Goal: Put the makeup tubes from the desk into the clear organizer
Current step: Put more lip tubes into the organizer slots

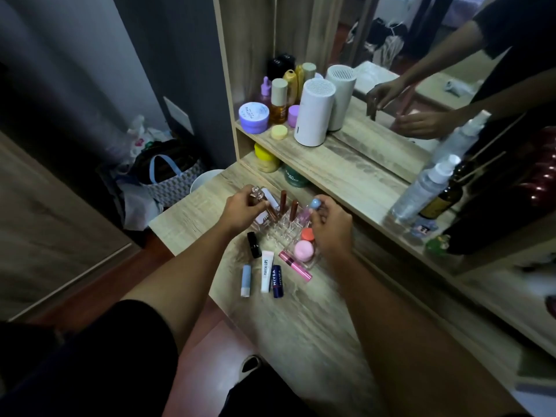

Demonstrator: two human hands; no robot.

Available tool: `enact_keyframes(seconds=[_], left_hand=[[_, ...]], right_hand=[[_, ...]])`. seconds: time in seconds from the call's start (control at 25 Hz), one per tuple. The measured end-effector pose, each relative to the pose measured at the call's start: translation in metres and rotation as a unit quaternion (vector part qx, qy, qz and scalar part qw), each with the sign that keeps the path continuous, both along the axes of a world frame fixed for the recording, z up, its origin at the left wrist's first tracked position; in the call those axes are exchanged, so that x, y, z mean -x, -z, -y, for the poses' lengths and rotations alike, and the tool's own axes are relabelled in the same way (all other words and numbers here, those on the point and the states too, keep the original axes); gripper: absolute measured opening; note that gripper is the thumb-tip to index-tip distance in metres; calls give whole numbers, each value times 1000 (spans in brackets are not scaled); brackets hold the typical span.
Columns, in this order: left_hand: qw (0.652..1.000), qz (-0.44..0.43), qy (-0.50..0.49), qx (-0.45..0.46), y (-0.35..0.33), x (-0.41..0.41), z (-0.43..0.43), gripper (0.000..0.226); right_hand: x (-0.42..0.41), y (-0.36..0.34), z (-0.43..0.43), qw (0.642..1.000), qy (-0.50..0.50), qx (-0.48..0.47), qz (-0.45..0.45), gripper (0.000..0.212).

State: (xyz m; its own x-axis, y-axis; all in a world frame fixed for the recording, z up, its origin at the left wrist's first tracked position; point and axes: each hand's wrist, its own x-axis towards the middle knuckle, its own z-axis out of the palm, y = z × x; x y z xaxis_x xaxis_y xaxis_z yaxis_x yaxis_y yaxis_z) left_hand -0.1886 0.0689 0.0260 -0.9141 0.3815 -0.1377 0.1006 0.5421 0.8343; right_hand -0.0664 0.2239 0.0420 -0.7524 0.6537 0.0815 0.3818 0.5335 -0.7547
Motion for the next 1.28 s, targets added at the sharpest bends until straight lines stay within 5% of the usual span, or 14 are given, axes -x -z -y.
enact_keyframes(seconds=[0.44, 0.68, 1.28], left_hand=[[997, -40, 62, 10, 4, 6, -9, 12], [986, -64, 128, 88, 11, 8, -17, 21], [985, -69, 113, 112, 18, 10, -25, 26]], right_hand=[[11, 18, -8, 998, -31, -1, 56, 20], [19, 23, -12, 992, -66, -1, 103, 26], [26, 29, -11, 982, -90, -57, 154, 16]])
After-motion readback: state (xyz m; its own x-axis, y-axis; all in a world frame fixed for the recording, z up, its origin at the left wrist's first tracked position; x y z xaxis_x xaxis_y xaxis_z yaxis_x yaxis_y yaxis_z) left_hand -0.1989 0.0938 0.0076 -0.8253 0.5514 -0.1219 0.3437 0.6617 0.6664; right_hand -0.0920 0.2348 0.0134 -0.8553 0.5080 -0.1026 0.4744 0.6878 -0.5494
